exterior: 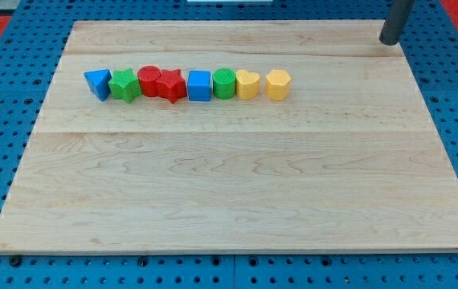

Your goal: Move your hand towards the top of the board

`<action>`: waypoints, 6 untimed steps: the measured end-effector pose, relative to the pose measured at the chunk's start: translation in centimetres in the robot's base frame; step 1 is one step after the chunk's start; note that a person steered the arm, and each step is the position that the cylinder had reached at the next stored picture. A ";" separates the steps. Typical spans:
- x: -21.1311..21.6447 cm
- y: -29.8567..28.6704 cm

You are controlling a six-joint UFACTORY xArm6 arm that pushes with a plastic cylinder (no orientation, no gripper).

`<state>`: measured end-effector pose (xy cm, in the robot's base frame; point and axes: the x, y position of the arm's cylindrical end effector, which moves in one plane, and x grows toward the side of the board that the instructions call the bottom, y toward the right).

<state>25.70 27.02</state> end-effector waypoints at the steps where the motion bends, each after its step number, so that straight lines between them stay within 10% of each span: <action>1: 2.2 -0.7; 6: -1.7 -2.1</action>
